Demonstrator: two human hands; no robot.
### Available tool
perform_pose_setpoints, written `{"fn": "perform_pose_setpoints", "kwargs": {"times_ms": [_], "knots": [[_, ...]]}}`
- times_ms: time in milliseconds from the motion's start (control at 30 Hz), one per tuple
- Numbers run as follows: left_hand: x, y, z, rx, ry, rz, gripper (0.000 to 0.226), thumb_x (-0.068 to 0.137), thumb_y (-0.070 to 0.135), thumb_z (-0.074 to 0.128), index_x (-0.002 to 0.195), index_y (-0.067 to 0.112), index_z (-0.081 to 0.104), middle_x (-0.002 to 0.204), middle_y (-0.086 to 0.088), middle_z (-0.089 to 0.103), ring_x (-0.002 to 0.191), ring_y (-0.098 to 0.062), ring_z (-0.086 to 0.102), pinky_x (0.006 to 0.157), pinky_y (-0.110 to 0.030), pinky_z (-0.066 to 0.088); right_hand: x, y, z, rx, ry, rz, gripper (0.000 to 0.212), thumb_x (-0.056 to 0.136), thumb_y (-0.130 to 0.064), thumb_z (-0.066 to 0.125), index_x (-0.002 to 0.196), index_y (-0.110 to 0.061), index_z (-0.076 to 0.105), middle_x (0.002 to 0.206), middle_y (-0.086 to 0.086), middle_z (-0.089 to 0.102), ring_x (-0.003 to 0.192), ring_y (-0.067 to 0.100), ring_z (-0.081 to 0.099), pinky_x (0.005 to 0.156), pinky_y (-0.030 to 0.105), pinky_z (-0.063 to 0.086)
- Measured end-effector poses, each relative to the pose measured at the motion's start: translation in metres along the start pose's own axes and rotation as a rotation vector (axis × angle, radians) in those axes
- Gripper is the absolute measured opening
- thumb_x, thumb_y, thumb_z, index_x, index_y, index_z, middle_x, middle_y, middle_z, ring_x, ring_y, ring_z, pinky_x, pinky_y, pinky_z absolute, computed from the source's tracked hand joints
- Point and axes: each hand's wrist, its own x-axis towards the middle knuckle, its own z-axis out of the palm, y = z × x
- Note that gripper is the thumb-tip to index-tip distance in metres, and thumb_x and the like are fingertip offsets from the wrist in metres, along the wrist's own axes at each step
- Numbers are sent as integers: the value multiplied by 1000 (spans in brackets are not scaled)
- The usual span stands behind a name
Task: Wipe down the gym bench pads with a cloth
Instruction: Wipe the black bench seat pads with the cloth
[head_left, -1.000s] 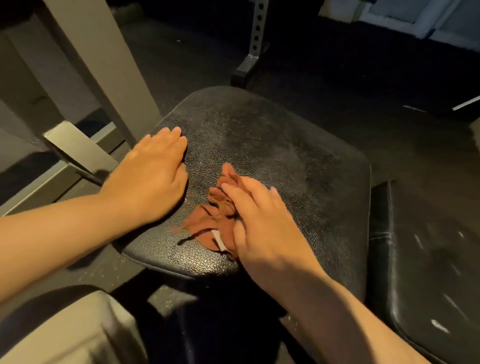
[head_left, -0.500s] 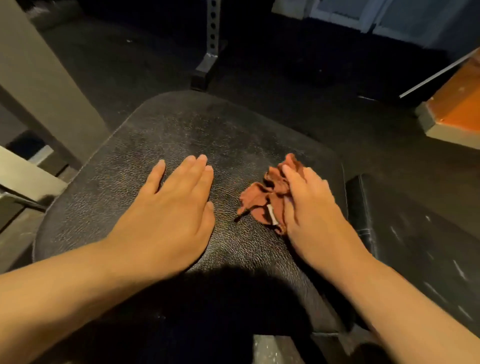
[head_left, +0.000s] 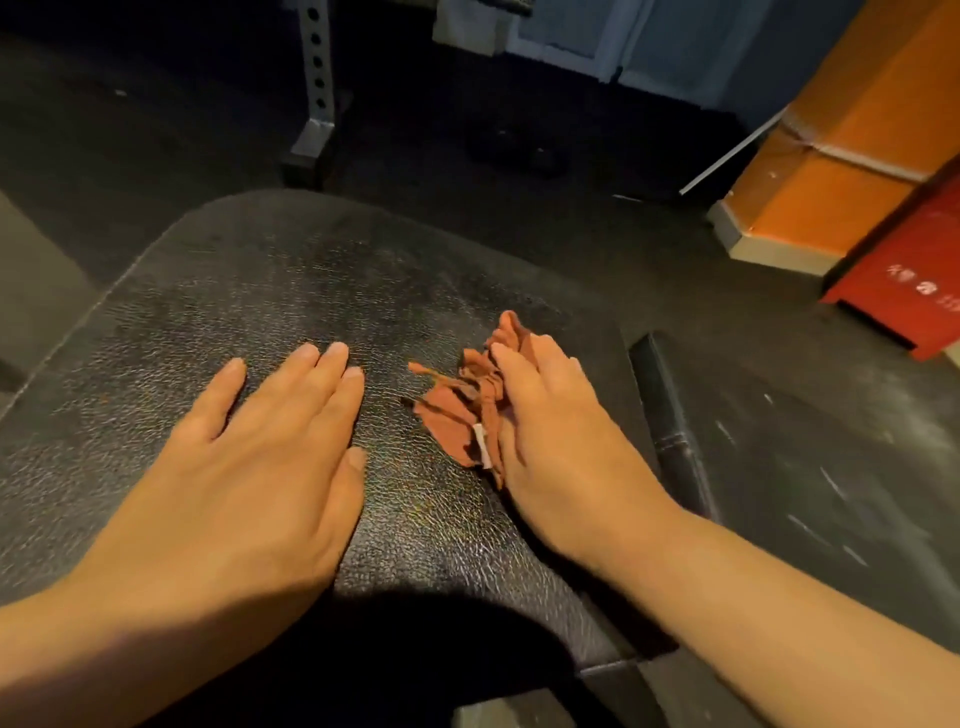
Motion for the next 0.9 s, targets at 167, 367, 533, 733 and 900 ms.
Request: {"fn": "perform_pose_setpoints", "kwargs": {"times_ms": [167, 367, 533, 733, 900], "knots": [[0, 15, 6, 60, 44, -88, 64, 98, 46, 18, 149, 15, 42, 159, -3, 36, 148, -18, 25, 120, -49, 14, -5, -19, 12, 49, -34, -241, 53, 102, -30, 30, 154, -20, 33, 156, -2, 29, 144, 18, 27, 124, 39, 16], [23, 91, 7, 37, -80, -252, 71, 92, 55, -5, 158, 32, 0, 166, 8, -14, 150, -13, -19, 122, -50, -12, -21, 38, -11, 7, -36, -175, 68, 93, -46, 15, 153, -22, 33, 150, 3, 34, 140, 24, 31, 123, 39, 18], [38, 146, 17, 124, -162, -248, 68, 98, 32, 18, 158, 21, -12, 164, 3, -24, 150, -14, -23, 121, -54, -11, -45, 61, -12, -4, -43, -170, 61, 101, -29, 54, 154, -19, 27, 155, 7, 24, 144, 28, 24, 118, 40, 29], [44, 191, 23, 169, -200, -205, 68, 97, 41, 10, 157, 22, -15, 164, -1, -24, 150, -20, -23, 121, -55, -8, -69, 106, -37, -164, 45, -240, 61, 106, -38, 37, 158, -13, 19, 154, 5, 30, 146, 26, 23, 122, 38, 22], [56, 243, 36, 161, -233, -46, 63, 103, 42, 11, 158, 18, -11, 164, 0, -25, 149, -17, -27, 119, -58, -11, -98, 159, -53, -112, 65, -183, 54, 97, -36, 35, 147, -18, 43, 149, -4, 33, 133, 19, 29, 114, 31, 29]]}}
